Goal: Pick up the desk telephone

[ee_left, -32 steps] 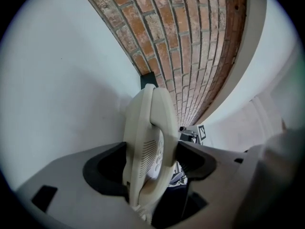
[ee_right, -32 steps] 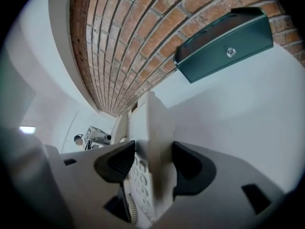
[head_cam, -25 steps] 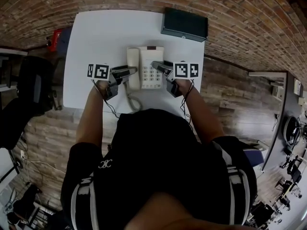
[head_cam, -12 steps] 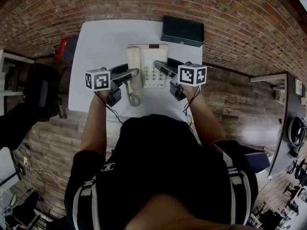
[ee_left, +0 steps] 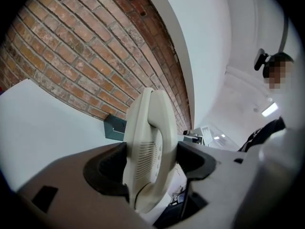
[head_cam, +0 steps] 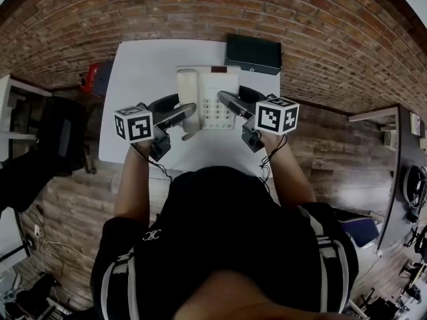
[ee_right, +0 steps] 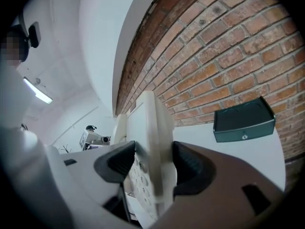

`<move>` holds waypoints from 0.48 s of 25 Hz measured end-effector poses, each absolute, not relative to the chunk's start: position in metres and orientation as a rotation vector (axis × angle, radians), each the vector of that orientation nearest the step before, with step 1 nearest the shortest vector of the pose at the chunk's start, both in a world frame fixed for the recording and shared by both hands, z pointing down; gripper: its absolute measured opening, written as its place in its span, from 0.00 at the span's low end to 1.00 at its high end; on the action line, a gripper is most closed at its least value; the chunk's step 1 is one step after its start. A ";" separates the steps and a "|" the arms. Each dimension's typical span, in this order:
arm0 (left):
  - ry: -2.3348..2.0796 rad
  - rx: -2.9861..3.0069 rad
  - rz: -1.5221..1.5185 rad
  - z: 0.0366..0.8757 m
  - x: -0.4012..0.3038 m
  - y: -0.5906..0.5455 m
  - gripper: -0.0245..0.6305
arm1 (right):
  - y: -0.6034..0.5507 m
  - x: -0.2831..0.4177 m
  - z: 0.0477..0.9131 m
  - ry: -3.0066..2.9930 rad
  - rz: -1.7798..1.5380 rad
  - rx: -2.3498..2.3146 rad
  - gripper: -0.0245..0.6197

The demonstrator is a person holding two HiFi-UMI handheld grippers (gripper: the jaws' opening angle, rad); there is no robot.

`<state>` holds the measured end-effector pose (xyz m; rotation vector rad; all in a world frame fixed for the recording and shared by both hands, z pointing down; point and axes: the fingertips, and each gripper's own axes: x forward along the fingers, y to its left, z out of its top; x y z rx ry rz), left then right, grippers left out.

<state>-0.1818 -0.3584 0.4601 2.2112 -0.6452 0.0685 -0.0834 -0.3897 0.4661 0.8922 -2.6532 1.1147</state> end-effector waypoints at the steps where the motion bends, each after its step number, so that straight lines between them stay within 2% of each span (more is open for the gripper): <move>1: -0.646 2.205 0.073 0.459 -0.182 -0.358 0.54 | -0.388 -0.083 0.465 -2.642 1.127 0.892 0.41; 12: -0.647 2.181 0.086 0.454 -0.176 -0.358 0.54 | -0.385 -0.078 0.464 -2.599 1.175 0.923 0.41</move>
